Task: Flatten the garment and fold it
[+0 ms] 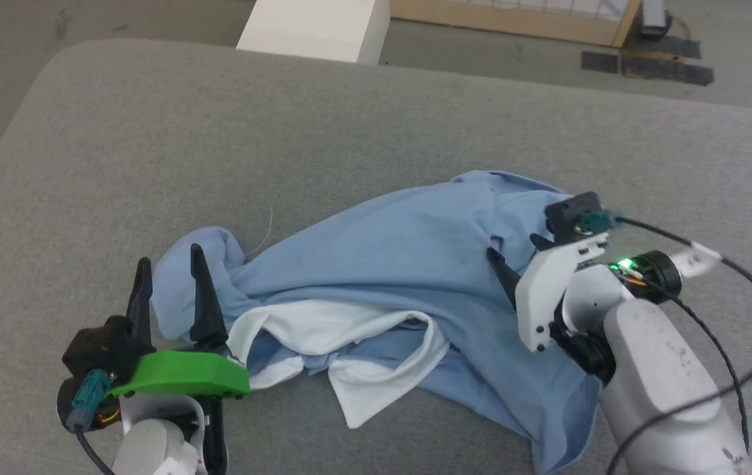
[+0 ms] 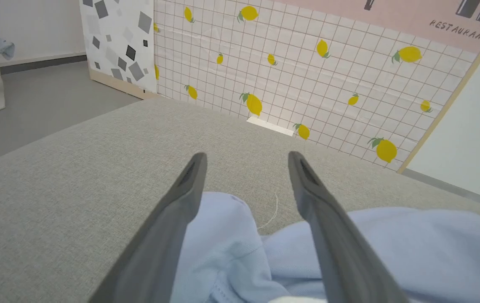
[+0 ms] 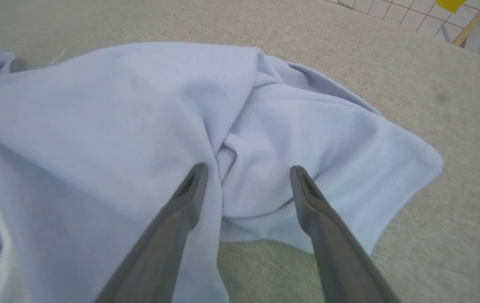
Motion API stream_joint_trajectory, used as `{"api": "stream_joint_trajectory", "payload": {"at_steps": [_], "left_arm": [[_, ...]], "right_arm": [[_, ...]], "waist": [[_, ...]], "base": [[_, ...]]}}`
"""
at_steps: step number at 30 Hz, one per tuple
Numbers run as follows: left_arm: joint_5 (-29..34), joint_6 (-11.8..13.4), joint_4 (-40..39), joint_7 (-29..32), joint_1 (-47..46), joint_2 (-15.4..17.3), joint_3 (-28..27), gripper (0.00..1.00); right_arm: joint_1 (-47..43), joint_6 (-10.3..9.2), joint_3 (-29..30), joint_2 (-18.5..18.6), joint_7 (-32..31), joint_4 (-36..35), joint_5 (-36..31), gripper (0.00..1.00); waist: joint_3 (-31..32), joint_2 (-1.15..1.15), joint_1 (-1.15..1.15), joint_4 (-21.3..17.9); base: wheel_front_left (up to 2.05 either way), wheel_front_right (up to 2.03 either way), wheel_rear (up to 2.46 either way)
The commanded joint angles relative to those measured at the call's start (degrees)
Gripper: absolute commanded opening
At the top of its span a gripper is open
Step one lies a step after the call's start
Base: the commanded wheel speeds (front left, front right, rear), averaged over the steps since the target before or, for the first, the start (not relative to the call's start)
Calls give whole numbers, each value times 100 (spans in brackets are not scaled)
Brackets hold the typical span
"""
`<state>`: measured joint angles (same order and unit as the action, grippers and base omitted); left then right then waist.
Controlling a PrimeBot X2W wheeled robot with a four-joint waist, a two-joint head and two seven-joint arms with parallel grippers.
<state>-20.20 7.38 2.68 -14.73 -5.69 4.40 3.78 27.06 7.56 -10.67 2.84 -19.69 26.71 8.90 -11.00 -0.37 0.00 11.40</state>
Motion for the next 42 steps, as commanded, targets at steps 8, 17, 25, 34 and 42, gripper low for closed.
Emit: {"api": "stream_joint_trajectory", "payload": {"at_steps": [8,17,25,34,42], "left_arm": [[53,-289,135,-26,-292,-146,-60,100],[-264,-202,112,-27,-542,-151,240,100],[-317,-181,212,-27,-647,-151,355,100],[8,-406,735,-27,-368,-152,272,100],[141,-506,1379,133,-71,18,281,100]], "right_arm": [[959,-8,-379,420,-1793,1323,-184,0],[2498,-8,240,1111,-298,1040,-789,0],[3169,-8,1269,733,861,1490,-1740,100],[2218,-8,1243,379,2068,1806,-1189,100],[173,-8,1029,320,3175,636,-489,100]], "waist": [[-599,37,0,674],[-922,37,0,984],[-1025,37,0,967],[-449,37,0,512],[304,37,0,192]], "base": [[0,0,0],[0,0,0],[0,0,0],[0,0,0],[0,0,0]]}}
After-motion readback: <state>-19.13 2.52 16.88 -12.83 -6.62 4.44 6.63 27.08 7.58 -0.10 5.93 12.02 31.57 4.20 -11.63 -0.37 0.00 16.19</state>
